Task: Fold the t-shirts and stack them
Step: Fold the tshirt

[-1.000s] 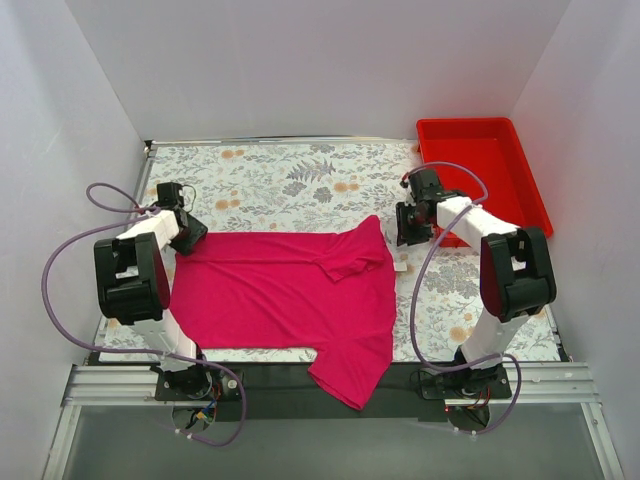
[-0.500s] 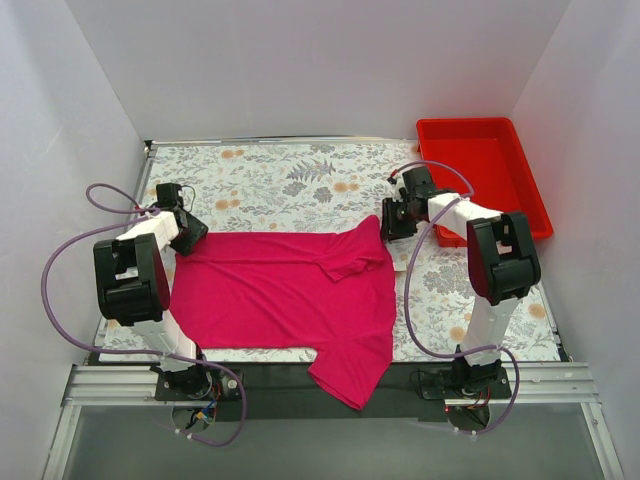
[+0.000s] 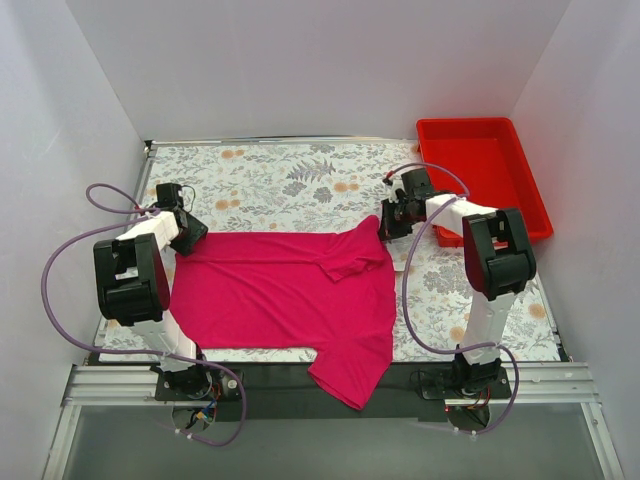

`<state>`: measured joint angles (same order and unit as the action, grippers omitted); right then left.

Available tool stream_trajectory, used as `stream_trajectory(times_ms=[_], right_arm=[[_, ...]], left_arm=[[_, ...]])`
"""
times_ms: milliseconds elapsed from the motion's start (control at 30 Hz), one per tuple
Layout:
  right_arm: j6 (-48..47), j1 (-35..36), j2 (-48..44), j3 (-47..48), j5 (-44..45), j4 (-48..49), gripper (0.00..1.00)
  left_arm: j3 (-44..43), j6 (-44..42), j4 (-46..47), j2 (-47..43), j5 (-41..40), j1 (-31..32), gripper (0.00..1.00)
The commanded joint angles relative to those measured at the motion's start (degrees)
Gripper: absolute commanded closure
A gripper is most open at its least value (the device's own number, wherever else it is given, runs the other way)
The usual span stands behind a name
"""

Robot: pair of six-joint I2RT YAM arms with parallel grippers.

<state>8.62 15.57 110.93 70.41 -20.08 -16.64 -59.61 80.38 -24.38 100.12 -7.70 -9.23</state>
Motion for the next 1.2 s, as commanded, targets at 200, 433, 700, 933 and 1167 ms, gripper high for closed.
stream_trajectory(times_ms=[200,433,700,933,1167], right_arm=[[2.5,-2.0,-6.8,0.6,22.5,-6.7,0.99],[4.2,-3.3,-5.4,0.5,25.1,-9.1,0.97],[4.1,-3.1,-9.4,3.6,15.5,-9.2,0.69],[8.1,-2.9,-14.0,-1.5,4.4,-6.7,0.64],[12.9,-2.9,-16.1,-8.8,-0.9,-1.8,0.59]], left_arm=[[1.5,1.4,-5.0,0.4,-2.5,-1.1,0.56],[1.3,2.2,-5.0,1.2,-0.5,-1.4,0.56],[1.5,0.7,-2.8,-0.3,5.3,-1.4,0.49],[0.0,-0.4,-3.5,-4.3,7.1,-0.7,0.42],[-2.4,-1.4,-6.1,-10.3,6.7,1.7,0.38]])
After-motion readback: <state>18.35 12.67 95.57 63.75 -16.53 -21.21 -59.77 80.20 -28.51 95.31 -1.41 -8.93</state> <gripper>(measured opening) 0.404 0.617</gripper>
